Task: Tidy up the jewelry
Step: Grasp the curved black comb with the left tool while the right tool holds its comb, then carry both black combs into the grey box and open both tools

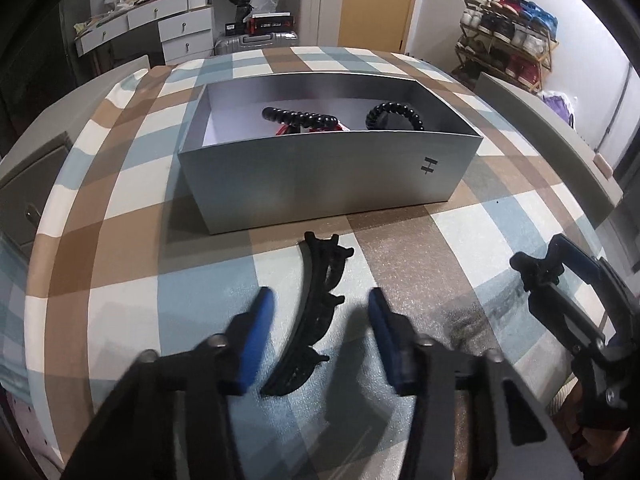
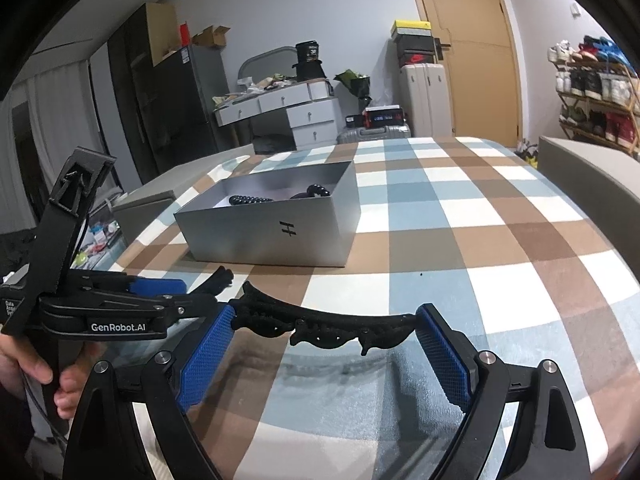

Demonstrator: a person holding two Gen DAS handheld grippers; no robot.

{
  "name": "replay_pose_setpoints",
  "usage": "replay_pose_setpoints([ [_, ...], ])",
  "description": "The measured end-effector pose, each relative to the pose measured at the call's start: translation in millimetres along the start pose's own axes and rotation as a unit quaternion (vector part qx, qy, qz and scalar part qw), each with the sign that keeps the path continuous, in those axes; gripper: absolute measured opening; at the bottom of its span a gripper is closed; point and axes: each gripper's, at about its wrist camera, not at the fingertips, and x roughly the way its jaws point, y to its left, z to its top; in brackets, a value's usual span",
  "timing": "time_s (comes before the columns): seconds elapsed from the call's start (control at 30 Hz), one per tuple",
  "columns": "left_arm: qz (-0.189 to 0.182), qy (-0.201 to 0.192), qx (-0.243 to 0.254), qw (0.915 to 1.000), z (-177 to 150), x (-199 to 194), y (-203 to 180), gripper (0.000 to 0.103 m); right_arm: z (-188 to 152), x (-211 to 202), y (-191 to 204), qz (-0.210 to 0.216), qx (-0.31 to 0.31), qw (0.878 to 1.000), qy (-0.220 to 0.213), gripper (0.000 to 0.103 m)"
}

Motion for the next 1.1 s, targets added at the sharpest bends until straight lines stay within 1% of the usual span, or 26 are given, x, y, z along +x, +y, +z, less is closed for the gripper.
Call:
replay_pose_setpoints([
  [0.03, -0.003, 0.000, 0.002, 1.0000, 0, -1, -1, 0.027, 0, 0, -1, 0.001, 0.002, 1.000, 0.001, 0.092],
  [0.07, -0.004, 0.000, 0.003, 1.0000, 0, -1, -1, 0.020, 0, 0, -1, 0.002, 0.003, 1.000, 0.001, 0.092],
  [0.17, -0.004, 0.002, 0.009, 0.9999, -1, -1, -4, 0.014, 0, 0, -2, 0.004, 0.004, 1.000, 0.000, 0.092],
  [0.2, -0.005, 0.002, 0.011, 0.9999, -1, -1, -4, 0.010, 0, 0, -1, 0.005, 0.004, 1.000, 0.000, 0.092],
  [0.33, -0.012, 0.002, 0.008, 0.9999, 1, -1, -4, 0.010, 0, -2, 0, 0.005, 0.001, 1.000, -0.002, 0.092],
  [0.47, -0.012, -0.005, 0.007, 0.9999, 1, -6, -5, 0.010, 1, -2, -1, 0.018, 0.000, 1.000, 0.001, 0.092],
  [0.67, -0.022, -0.022, -0.007, 0.9995, 0, -22, -2, 0.010, 5, -6, -3, 0.017, 0.004, 1.000, -0.003, 0.092],
  [0.8, -0.029, -0.040, -0.010, 0.9988, 3, -36, 0, 0.010, 10, -11, -5, 0.014, 0.009, 1.000, -0.009, 0.092],
  [0.93, -0.036, -0.058, -0.011, 0.9976, 7, -51, -1, 0.010, 19, -18, -1, 0.014, -0.001, 1.000, -0.016, 0.092],
  [1.1, -0.042, -0.083, -0.012, 0.9956, 18, -64, 1, 0.010, 38, -27, 5, 0.030, -0.005, 0.999, -0.031, 0.092],
])
